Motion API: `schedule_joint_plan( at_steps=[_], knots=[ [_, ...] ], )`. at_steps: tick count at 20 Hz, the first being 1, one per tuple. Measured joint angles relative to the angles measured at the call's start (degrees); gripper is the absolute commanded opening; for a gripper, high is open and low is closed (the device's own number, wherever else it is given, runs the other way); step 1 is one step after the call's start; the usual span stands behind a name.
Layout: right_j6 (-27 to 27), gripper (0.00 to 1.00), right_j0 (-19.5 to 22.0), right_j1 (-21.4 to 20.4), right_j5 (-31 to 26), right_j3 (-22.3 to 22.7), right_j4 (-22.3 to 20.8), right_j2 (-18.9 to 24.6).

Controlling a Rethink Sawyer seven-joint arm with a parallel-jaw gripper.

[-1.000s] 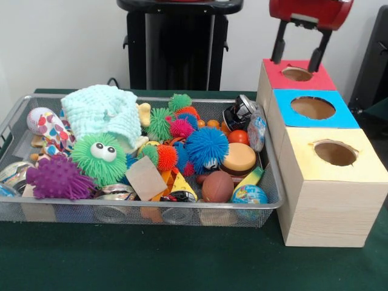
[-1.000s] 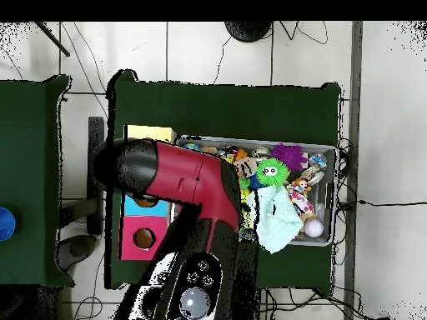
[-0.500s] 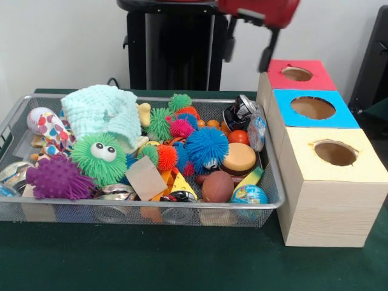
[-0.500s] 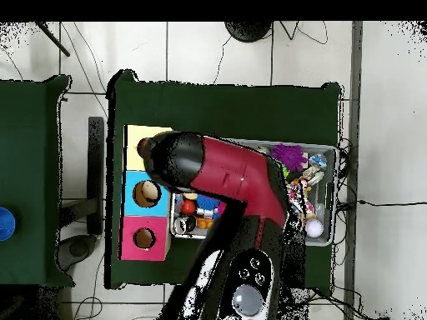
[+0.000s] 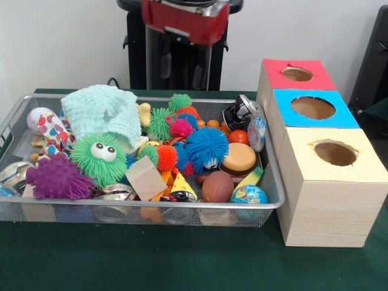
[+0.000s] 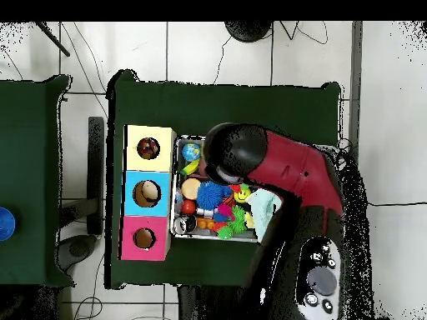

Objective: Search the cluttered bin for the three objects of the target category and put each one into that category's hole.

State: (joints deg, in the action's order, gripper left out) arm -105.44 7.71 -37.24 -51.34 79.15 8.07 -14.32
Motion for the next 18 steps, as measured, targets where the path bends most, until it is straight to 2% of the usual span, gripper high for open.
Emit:
schedule_joint_plan(
  at_steps=[11,18],
  knots=[
    [1.9,1.00,9.7,-0.1,1.8,-0.1,-8.3,8.5],
    [2.9,1.00,13.3,-0.5,1.9,-0.1,-13.4,12.0]
  ],
)
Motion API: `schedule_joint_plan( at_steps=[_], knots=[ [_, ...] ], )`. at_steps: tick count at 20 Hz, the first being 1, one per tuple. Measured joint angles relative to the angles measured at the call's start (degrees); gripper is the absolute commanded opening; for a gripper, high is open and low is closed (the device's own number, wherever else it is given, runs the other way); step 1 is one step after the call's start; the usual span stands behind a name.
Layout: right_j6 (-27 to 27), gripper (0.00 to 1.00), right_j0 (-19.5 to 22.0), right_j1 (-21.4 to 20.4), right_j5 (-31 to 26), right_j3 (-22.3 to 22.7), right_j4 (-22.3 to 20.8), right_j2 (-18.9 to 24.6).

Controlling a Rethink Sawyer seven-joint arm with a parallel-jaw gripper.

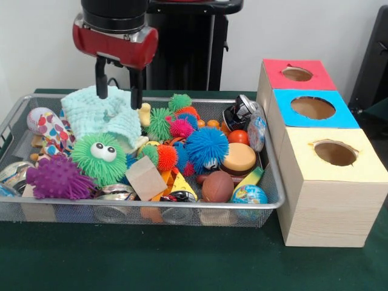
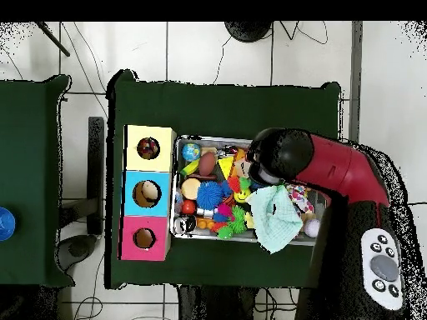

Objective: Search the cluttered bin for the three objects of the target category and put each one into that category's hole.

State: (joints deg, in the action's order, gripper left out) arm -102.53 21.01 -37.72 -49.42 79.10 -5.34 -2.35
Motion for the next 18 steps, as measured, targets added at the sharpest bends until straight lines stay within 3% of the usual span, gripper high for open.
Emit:
schedule_joint_plan(
  at_steps=[12,18],
  knots=[
    [6.5,1.00,4.8,-1.2,-0.8,-1.4,-9.1,6.2],
    [12.9,1.00,9.3,-1.1,-0.8,-3.3,-12.6,10.0]
  ],
)
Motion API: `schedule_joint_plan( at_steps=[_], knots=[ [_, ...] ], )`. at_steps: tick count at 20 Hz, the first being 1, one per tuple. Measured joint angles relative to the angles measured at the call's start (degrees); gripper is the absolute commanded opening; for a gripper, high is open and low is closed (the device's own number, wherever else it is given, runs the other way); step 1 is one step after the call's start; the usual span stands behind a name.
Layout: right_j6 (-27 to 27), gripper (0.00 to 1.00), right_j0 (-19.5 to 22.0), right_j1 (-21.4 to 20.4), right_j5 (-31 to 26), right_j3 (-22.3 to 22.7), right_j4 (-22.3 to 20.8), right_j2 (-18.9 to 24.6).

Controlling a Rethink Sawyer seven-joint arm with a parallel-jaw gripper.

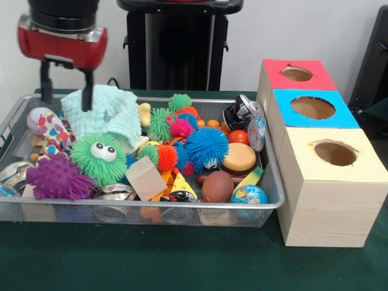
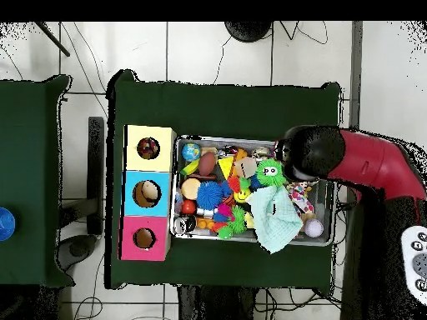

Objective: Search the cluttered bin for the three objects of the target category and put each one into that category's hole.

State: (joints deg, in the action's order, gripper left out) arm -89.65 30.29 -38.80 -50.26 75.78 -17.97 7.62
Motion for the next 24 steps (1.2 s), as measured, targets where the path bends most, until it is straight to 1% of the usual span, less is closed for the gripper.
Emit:
schedule_joint_plan(
  at_steps=[3,4,6,11,17,24],
  knots=[
    [2.3,1.00,2.0,0.0,-0.2,-0.5,-0.6,1.2],
    [3.9,1.00,3.5,0.0,-0.2,-0.8,-0.8,2.1],
    [5.2,1.00,4.9,0.0,-0.2,-1.1,-0.9,2.7],
    [7.6,1.00,8.1,0.3,-0.2,-1.3,-1.0,3.8],
    [7.7,1.00,9.4,0.4,-0.2,-1.3,-2.4,4.6],
    [7.7,1.00,9.5,0.4,-0.2,-1.0,-3.3,6.1]
  ],
)
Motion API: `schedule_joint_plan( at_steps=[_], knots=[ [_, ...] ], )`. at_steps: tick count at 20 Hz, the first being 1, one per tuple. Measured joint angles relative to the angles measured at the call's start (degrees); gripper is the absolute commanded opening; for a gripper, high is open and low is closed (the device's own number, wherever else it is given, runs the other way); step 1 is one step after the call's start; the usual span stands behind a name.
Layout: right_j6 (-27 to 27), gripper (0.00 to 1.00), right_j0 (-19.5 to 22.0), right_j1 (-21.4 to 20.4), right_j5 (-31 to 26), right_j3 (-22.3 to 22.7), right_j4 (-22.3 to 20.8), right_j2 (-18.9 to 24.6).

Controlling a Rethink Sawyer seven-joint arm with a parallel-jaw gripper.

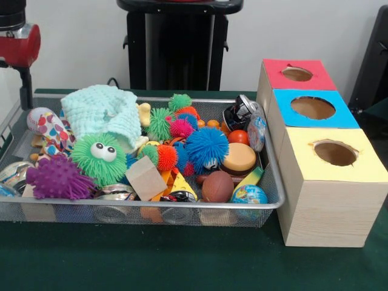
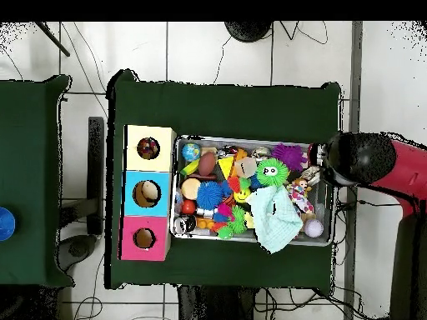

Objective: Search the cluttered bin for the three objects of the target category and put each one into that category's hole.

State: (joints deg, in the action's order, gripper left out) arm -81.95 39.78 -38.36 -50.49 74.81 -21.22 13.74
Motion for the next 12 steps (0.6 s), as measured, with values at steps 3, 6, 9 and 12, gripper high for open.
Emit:
schedule_joint_plan(
  at_steps=[3,6,9,12],
  knots=[
    [0.0,1.00,0.0,0.0,0.0,0.3,0.0,0.4],
    [0.0,1.00,-0.1,0.0,0.0,0.7,0.0,0.9],
    [0.0,1.00,-0.4,-0.1,0.0,1.4,0.0,0.9],
    [0.0,1.00,-1.1,-0.3,0.0,2.0,0.0,0.9]
  ],
)
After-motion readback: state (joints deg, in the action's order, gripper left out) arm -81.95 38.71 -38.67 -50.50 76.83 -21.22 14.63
